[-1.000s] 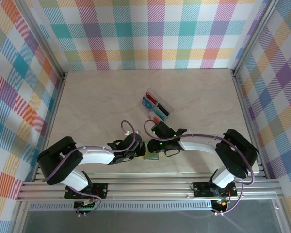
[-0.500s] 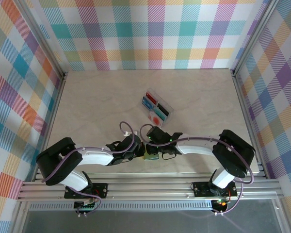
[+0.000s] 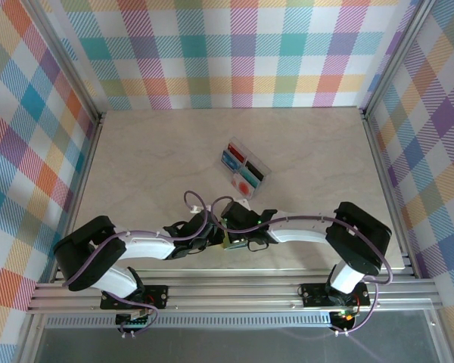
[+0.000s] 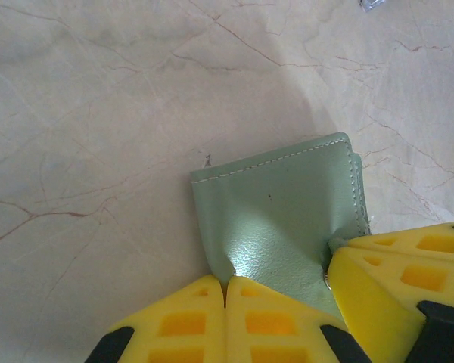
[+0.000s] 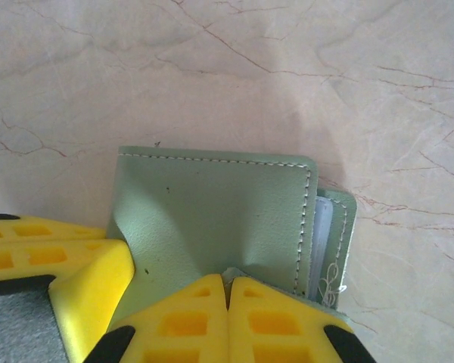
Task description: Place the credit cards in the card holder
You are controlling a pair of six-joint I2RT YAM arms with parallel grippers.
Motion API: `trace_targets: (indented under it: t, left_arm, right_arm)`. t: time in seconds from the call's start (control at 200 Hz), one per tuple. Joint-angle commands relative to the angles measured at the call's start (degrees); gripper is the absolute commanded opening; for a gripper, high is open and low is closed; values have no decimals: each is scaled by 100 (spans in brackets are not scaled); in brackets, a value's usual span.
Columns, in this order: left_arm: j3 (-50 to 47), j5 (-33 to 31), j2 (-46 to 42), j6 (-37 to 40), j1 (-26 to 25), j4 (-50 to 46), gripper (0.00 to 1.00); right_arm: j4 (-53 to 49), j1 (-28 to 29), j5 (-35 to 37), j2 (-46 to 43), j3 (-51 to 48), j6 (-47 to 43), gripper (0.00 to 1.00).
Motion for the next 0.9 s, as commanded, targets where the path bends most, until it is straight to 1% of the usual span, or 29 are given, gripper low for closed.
trace_targets:
  t: [0.0, 0.05, 0.14, 0.185, 0.335, 0.43, 0.47, 0.54, 0.545, 0.55, 0.585, 0.615, 0.665, 0.74, 0.795, 0.845, 0.895]
  left_arm:
    - [-126, -384, 296, -7, -47, -568, 1]
    - [-135, -444, 348, -19, -47, -564, 0]
    - [-160, -550, 413, -69, -47, -553, 0]
    - [-172, -588, 439, -88, -52, -549, 0]
    - [-172, -620, 499, -62, -47, -508, 0]
    - [-138, -525, 549, 9, -51, -405, 0]
    - [-128, -467, 571, 42, -51, -336, 0]
    - [-91, -388, 637, 85, -47, -236, 0]
    - [-87, -384, 641, 85, -47, -229, 0]
    - [-86, -377, 652, 85, -47, -225, 0]
    - [-60, -345, 694, 108, -56, -199, 0]
    - [-24, -306, 727, 127, -56, -195, 0]
    - [2, -285, 772, 128, -64, -195, 0]
    - [-20, -284, 795, 113, -65, -147, 0]
    - [-52, -296, 778, 94, -74, -125, 0]
    - [-69, -300, 764, 86, -73, -116, 0]
    - [-82, -308, 761, 85, -73, -108, 0]
  right_arm:
    - [-827, -8, -391, -76, -278, -127, 0]
    - [-841, -91, -558, -304, -286, -188, 0]
    - [-742, -411, -1162, -673, -388, -180, 0]
    - [-726, -539, -1317, -836, -448, -177, 0]
    - [-1033, -866, -1103, -1264, -573, -90, 0]
    - [-937, -1258, -1101, -1414, -897, 117, 5]
    - [-843, -1379, -1101, -1442, -1047, 223, 10]
    - [-781, -1454, -847, -1465, -1223, 406, 21]
    - [-785, -1459, -787, -1469, -1249, 425, 24]
    - [-785, -1459, -787, -1469, -1249, 425, 24]
    - [-791, -1459, -588, -1493, -1318, 527, 34]
    - [-811, -1462, -394, -1546, -1385, 617, 38]
    - [-799, -1454, -113, -1722, -1502, 751, 41]
    - [-924, -1410, 226, -2105, -1588, 832, 42]
    - [-1146, -1160, 636, -2430, -1503, 812, 42]
    - [-1405, -887, 963, -2669, -1343, 748, 41]
    - [-1583, -722, 990, -2782, -1146, 663, 37]
